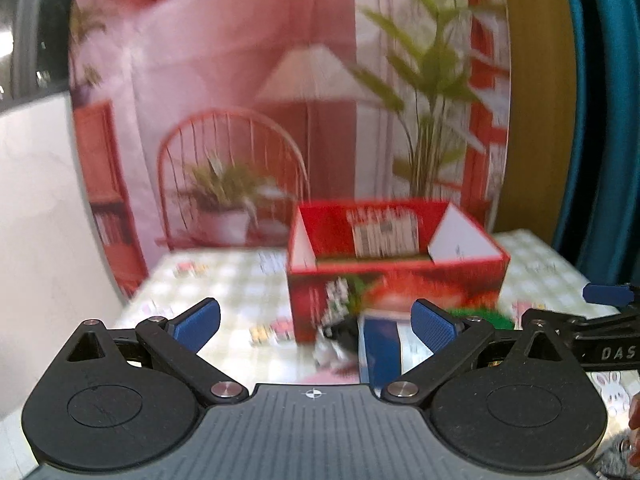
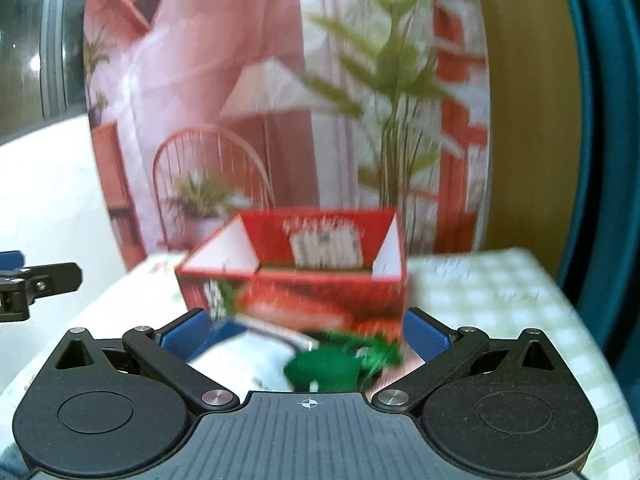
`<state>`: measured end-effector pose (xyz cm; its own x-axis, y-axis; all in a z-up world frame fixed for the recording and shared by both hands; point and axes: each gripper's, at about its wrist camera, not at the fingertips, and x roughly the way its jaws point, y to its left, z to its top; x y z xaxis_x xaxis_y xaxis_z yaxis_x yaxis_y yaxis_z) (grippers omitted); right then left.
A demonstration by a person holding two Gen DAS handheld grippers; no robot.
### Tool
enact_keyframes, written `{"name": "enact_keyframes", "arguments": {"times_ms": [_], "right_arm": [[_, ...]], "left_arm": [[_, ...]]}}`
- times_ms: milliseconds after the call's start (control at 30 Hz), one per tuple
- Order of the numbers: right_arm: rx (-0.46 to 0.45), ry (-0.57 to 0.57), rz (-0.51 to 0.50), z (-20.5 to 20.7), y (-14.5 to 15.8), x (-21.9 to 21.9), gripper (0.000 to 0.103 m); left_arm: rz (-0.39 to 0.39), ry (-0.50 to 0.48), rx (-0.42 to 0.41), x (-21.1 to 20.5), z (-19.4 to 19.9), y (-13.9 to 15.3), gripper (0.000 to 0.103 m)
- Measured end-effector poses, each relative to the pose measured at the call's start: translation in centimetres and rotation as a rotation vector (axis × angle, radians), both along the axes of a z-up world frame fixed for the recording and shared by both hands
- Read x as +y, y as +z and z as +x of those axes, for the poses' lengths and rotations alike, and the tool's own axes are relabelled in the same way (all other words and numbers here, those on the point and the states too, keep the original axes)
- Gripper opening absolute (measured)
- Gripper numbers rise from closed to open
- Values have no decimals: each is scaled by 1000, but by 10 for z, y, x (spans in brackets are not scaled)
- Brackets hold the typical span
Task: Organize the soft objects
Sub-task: 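Lower both tools onto the blue packaged bag in the pile, then close the left and right grippers on the blue bag together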
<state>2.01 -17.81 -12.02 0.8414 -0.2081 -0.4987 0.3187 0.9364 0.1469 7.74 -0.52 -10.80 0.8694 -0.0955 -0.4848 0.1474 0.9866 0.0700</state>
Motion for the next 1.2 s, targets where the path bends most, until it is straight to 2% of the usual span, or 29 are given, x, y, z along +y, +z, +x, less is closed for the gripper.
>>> {"name": "enact_keyframes", "arguments": {"times_ms": [67,133,267,400,533,633,767,833,1200], "right_arm": [[57,-4,11,8,-15,0,103],[76,-1,21,11,-28,1,103],[129,37,79,16,-55,3,101],[170,74,128,23,-73,5,86],[193,125,179,25,-82,5,76],[201,161,196,26,-84,9,74],[217,180,220,29,-88,10,74],[226,186,243,31,-92,9,72],[204,214,260,34,-93,11,50]], "left_arm": [[-22,-11,38,3,9,-12,96],[-32,-25,71,5,16,-25,91],[-19,-71,124,0,29,-47,72],[-32,-129,176,-9,39,-65,54],[-88,-156,236,-7,50,-76,52],[-135,-170,269,-6,54,-83,52],[-219,-198,318,-1,58,-92,40],[-248,-207,333,0,60,-96,39],[-284,-214,323,4,55,-91,38]]}}
